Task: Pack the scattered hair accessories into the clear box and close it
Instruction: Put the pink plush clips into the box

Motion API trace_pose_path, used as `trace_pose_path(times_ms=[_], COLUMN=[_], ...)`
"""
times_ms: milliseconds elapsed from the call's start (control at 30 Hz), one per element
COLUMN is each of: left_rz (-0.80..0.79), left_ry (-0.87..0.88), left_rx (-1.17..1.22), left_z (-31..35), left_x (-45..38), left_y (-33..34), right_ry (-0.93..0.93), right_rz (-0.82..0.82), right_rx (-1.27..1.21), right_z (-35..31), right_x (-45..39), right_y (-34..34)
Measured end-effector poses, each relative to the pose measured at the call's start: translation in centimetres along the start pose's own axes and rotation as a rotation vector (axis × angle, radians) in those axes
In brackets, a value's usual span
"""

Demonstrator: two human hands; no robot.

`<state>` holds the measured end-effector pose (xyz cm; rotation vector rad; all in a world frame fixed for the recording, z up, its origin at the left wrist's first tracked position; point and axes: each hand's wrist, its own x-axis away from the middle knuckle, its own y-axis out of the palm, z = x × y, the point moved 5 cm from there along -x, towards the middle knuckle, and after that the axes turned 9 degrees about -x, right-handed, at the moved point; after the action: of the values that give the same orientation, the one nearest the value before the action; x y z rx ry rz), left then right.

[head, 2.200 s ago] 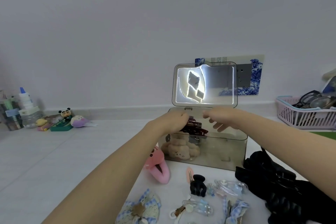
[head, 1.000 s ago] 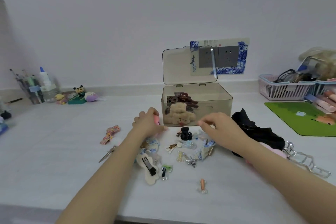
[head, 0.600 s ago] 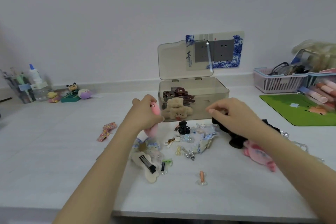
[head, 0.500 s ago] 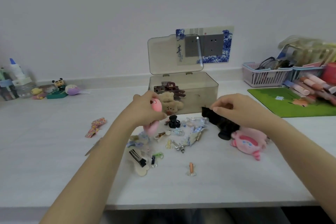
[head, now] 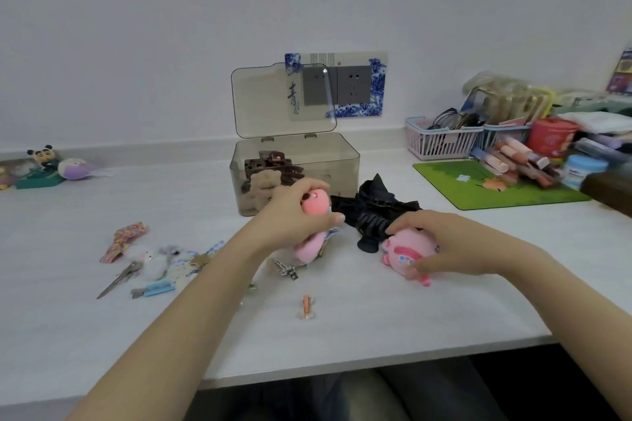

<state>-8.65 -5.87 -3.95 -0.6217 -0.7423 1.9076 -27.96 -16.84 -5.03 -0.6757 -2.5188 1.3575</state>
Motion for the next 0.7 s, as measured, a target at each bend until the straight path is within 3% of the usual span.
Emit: trace_pose_path(times_ms=[100, 233, 467, 700], left_rz=[0.012, 0.006, 0.014, 0.062], left_ry=[-0.007, -0.028, 0.042, -0.022], left_rx=[0.136, 0.331, 0.436, 0.607], left_z=[0.4, 0.5, 0.4, -0.7], left_x=[0.0, -0.1, 0.0, -0.3], left_y=[0.6, 0.6, 0.6, 0.3], right_ry=[-0.021, -0.011, 0.009, 0.028], right_rz=[0.076, 0.15, 0.265, 0.249], right_rx=[-0.092, -0.424, -0.852, -1.316], right_z=[0.2, 0.4, 0.2, -0.8], right_x=[0.0, -0.2, -2.2, -4.6], right_y=[-0.3, -1.0, -0.7, 0.8])
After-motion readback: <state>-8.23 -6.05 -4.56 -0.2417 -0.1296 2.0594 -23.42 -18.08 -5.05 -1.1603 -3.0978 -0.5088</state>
